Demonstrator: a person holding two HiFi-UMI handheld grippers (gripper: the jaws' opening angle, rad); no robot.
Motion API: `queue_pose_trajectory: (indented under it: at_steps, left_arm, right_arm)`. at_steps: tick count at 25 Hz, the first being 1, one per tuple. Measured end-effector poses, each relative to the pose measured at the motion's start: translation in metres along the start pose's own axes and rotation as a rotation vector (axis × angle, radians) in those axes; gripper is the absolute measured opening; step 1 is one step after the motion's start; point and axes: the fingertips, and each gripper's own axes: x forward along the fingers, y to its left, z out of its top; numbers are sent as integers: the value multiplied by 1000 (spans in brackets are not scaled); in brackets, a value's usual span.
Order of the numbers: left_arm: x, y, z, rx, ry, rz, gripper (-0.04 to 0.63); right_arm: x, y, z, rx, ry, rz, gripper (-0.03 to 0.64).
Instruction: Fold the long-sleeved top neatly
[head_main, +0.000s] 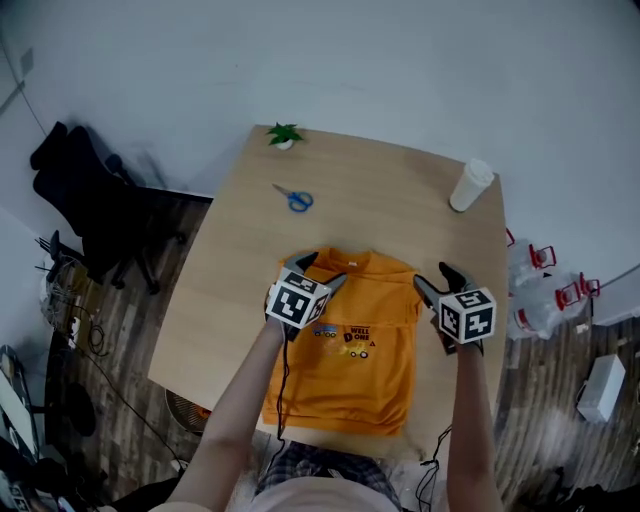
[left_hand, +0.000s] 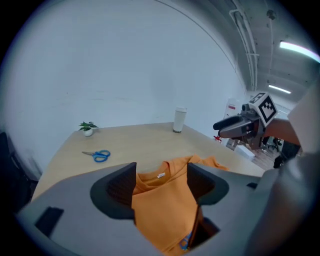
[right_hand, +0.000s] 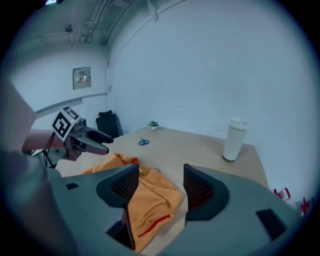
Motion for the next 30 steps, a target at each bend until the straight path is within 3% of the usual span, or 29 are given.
queue_pose_trajectory:
  at_steps: [8,14,19,30]
  left_arm:
    - [15,46,-8,166,163,-107,316]
    - [42,60,-50,263,375,-236,316]
    - [62,74,-75,392,491,-270,313]
    - [89,85,-100,321,603,-318,306]
  right_arm:
    - [53,23,-12,-370,257,244,306]
    - [88,19,-44,-511,448,365,310]
    - [116,9,-67,-553,549,401,310]
    - [140,-8,-102,-534,689,407,290]
